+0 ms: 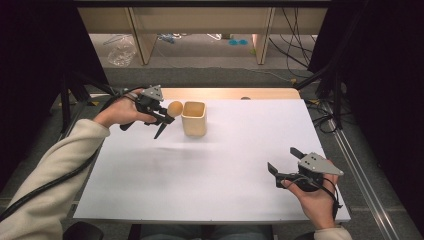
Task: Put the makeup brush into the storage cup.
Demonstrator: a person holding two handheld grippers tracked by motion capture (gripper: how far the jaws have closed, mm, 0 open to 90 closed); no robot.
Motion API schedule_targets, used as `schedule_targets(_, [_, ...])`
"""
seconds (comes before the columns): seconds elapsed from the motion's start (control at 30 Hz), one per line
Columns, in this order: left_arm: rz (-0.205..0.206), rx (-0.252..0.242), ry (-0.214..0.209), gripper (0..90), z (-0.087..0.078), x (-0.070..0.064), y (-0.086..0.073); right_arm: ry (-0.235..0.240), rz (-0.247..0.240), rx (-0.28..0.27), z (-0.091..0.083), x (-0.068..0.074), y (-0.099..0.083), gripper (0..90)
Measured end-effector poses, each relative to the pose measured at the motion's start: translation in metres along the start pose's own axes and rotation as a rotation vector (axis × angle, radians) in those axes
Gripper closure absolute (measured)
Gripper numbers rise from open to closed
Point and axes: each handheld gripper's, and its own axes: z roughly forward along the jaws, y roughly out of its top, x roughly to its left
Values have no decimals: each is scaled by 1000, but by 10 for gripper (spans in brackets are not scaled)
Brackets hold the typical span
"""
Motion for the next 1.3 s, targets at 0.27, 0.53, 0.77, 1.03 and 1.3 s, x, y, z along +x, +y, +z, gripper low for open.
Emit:
schedule_targets(0.27, [-22,-18,20,647,-2,1,3,2,0,-15,1,0,-1,94])
schedule_targets(0.53, [-45,-38,32,647,-2,2,5,2,0,-13,1,0,-1,94])
schedule_targets(0.77, [-48,-50,48,647,-4,3,7,1,0,-13,2,-1,-1,94])
schedule_targets(1.03, [-46,-60,68,647,-6,3,9,1,-1,-13,1,-1,-1,94])
schedule_targets(1.3, [-60,-81,81,647,-6,4,12,1,-1,-14,1,-1,-1,94])
